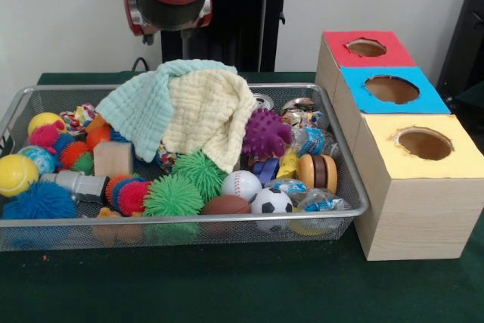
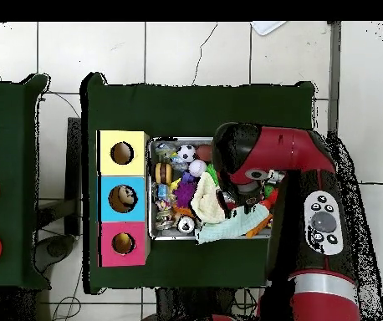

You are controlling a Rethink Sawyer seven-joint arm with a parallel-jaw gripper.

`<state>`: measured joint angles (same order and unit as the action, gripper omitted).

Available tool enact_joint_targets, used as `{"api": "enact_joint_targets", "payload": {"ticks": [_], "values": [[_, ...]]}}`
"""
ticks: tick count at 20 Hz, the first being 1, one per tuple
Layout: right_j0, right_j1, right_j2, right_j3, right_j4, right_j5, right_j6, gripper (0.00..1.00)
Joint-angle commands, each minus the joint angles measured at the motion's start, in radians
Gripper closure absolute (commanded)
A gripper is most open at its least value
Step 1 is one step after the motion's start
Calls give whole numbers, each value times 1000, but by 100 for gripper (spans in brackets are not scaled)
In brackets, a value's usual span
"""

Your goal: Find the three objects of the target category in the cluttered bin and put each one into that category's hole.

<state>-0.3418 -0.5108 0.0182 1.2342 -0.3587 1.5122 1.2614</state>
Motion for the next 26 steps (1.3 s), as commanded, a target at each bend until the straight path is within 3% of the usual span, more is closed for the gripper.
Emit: {"api": "enact_joint_targets", "payload": {"ticks": [1, 4, 7, 14, 19, 22, 26], "values": [[-15, 30, 81, -114, -57, 14, -80, 0], [-14, 26, 79, -112, -70, 15, -100, 0], [-27, 8, 79, -91, -87, -46, -140, 0], [-78, -2, 55, -10, -258, -345, -246, 0], [-149, 18, 89, 48, -317, -566, -261, 0], [-189, 49, 107, 61, -319, -641, -237, 0], [-273, 116, 145, 94, -216, -613, -184, 0]]}}
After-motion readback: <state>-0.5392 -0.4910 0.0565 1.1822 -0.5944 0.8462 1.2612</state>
